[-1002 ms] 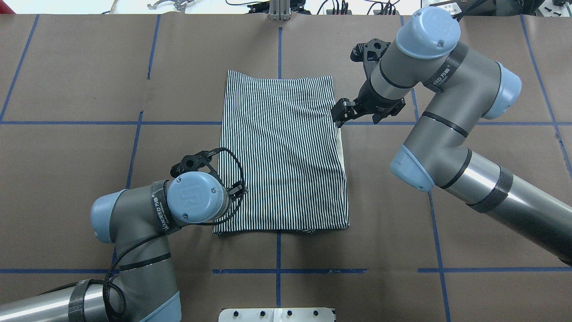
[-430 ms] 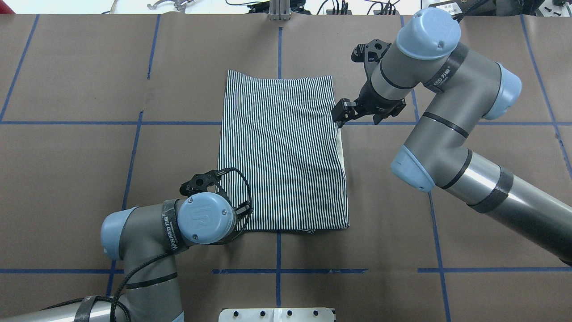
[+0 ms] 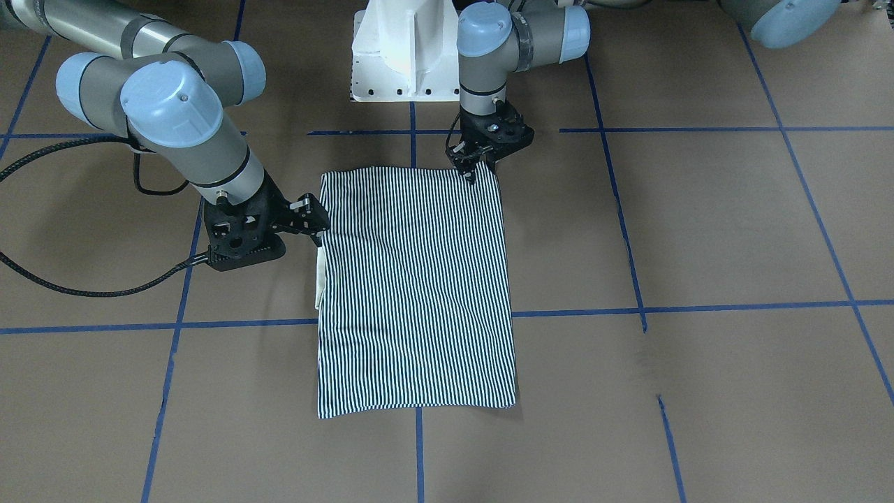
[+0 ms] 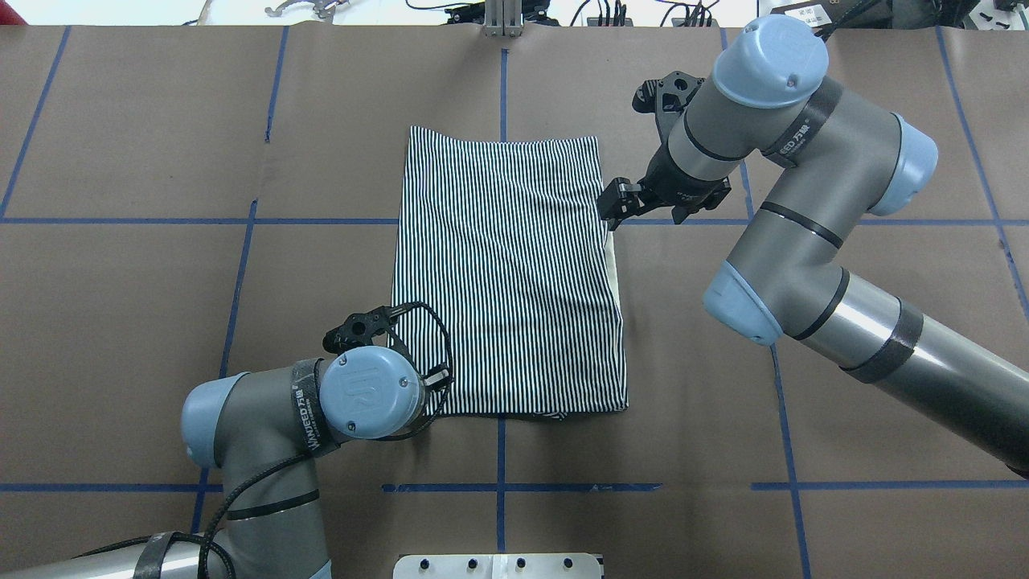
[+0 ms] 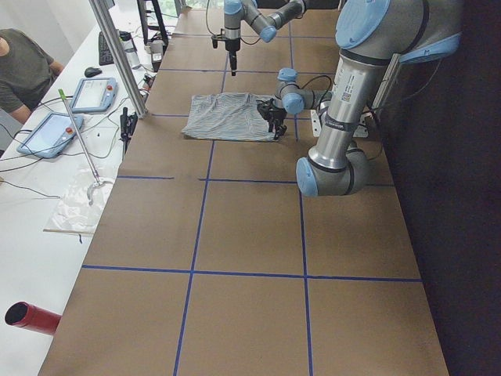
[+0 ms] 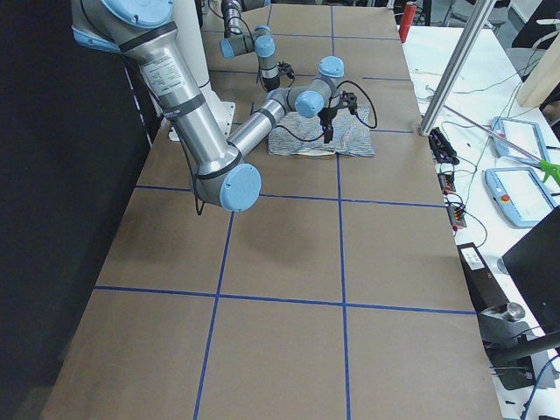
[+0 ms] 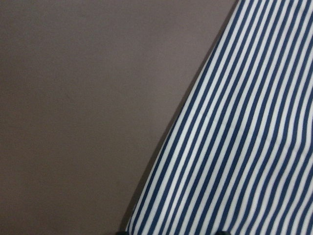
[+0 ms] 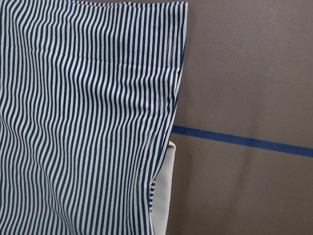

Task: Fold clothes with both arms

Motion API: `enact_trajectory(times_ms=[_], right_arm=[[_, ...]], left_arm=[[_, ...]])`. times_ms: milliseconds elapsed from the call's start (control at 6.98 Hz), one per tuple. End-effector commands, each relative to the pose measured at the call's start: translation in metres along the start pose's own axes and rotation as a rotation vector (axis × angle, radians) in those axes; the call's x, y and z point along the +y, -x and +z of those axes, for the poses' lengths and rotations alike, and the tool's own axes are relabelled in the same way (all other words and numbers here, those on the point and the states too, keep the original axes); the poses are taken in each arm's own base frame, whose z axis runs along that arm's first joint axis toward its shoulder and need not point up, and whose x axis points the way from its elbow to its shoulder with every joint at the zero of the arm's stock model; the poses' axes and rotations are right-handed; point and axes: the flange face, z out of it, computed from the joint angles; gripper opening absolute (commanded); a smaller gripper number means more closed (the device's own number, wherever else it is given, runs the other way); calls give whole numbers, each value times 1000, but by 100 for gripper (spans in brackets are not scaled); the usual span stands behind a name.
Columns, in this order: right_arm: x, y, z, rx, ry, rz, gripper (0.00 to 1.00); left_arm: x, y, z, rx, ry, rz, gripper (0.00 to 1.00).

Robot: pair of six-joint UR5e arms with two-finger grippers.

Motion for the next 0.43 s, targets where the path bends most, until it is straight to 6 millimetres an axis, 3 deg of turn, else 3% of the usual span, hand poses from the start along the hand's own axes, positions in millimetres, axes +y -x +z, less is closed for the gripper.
enact_trajectory(times_ms=[0, 286], right_arm=[[0, -1, 1, 2, 0, 0, 100], [1, -1, 1, 1, 2, -1, 100]], left_arm=[[-1, 1, -2, 3, -1, 0, 0], [-1, 1, -7, 13, 2, 32, 0]])
